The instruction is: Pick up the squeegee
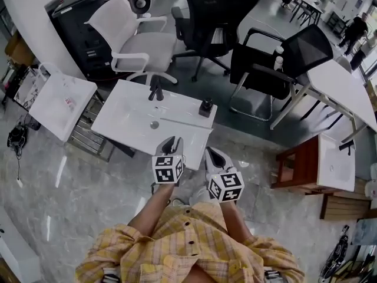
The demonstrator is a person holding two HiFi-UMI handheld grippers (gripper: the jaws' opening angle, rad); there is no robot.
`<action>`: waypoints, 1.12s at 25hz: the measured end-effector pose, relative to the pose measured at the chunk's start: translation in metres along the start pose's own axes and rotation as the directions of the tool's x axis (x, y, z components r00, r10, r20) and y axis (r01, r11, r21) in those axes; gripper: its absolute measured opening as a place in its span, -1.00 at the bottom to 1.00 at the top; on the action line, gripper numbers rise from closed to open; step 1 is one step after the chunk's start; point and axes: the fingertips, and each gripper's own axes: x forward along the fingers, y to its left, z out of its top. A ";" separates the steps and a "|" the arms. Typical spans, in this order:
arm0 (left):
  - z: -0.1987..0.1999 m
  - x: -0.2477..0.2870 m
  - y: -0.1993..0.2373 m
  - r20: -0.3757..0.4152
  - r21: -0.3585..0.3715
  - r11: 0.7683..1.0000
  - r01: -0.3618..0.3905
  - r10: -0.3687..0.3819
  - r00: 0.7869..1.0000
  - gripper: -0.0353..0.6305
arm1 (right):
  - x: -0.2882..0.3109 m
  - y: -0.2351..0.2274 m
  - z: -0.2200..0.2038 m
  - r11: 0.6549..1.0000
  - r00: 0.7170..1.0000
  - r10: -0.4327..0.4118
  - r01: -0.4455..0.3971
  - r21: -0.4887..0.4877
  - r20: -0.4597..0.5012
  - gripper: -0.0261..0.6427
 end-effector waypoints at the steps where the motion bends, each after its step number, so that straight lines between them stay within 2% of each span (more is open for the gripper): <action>1: 0.004 -0.004 -0.002 0.008 0.008 1.000 -0.001 0.001 1.000 -0.60 | -0.001 0.000 0.002 1.000 1.000 -0.002 0.002 -0.002 0.002 -0.93; 8: 0.029 -0.029 -0.015 0.068 0.032 0.999 -0.015 0.013 0.998 -0.60 | -0.012 0.005 0.016 1.000 1.000 -0.009 0.009 -0.021 0.024 -0.93; 15: 0.033 -0.049 -0.021 0.109 0.034 0.999 -0.022 0.018 0.994 -0.60 | -0.019 0.017 0.021 0.999 0.999 -0.001 0.002 -0.033 0.038 -0.93; 28: 0.026 -0.061 -0.028 0.126 0.050 0.999 -0.009 0.003 0.992 -0.60 | -0.031 0.025 0.021 0.999 0.998 -0.009 0.011 -0.033 0.068 -0.93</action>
